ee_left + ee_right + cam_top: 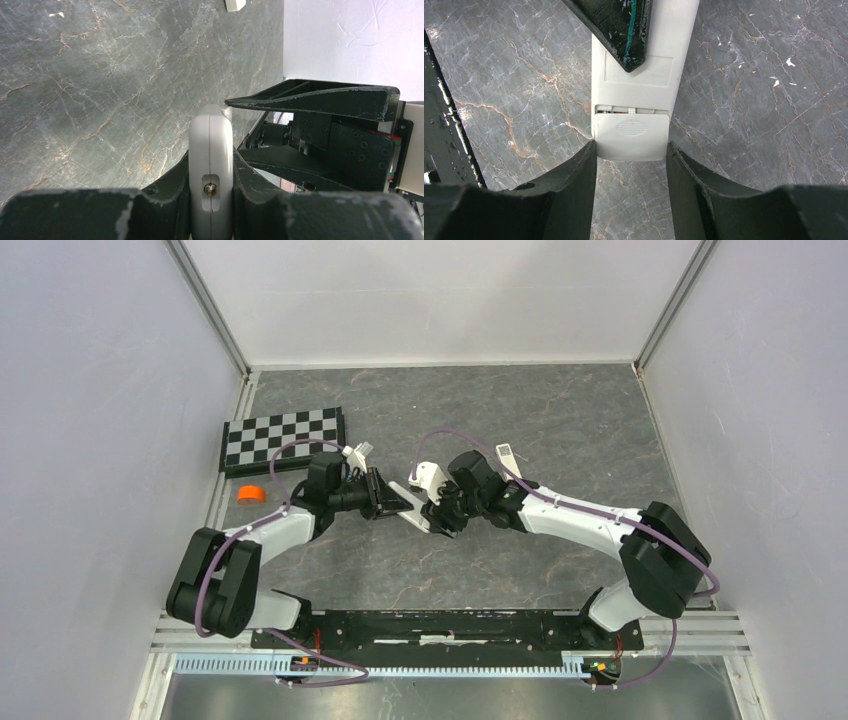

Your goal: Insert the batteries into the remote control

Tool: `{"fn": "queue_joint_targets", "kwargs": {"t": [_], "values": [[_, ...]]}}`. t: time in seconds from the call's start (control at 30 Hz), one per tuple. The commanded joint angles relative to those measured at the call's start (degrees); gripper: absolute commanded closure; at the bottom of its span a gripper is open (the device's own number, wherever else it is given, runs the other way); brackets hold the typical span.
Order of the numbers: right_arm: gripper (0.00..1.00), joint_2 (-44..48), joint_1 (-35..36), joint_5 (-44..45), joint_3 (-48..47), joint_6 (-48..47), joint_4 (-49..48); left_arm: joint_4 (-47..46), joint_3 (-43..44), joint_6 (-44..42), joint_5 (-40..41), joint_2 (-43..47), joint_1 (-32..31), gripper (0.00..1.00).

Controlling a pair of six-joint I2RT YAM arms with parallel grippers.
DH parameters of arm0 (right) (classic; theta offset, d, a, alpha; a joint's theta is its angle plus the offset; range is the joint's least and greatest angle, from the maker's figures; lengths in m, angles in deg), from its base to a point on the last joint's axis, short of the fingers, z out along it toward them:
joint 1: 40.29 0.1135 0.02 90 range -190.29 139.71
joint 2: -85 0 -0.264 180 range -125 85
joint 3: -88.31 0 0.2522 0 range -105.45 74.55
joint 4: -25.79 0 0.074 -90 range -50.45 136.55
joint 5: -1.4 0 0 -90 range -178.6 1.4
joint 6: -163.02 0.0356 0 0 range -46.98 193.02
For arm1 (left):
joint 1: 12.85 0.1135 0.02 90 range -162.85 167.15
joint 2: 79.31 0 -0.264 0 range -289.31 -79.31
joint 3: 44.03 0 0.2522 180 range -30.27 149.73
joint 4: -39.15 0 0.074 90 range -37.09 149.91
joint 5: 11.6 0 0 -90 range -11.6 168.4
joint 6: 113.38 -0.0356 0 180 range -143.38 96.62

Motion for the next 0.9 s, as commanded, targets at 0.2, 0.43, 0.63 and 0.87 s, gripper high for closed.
{"fn": "queue_joint_targets", "kwargs": {"t": [0.2, 0.43, 0.63, 0.87], "values": [[0.62, -1.92, 0.32, 0.15, -3.71, -0.18, 0.53, -3.12, -0.83, -5.35, -0.16, 5.24, -1.99, 0.98], [0.62, -2.54, 0.27, -0.18, -4.67, 0.37, 0.48, -3.68, -1.84, -6.03, 0.3, 7.07, -4.11, 0.98], [0.61, -2.55, 0.25, -2.72, -5.1, 0.54, 0.79, -4.7, -2.24, -4.88, 0.72, 8.03, -4.62, 0.98], [0.6, -3.15, 0.26, -7.44, -5.21, 0.5, 1.14, -7.67, -3.23, -1.63, 2.36, 8.59, -4.59, 0.98]]}}
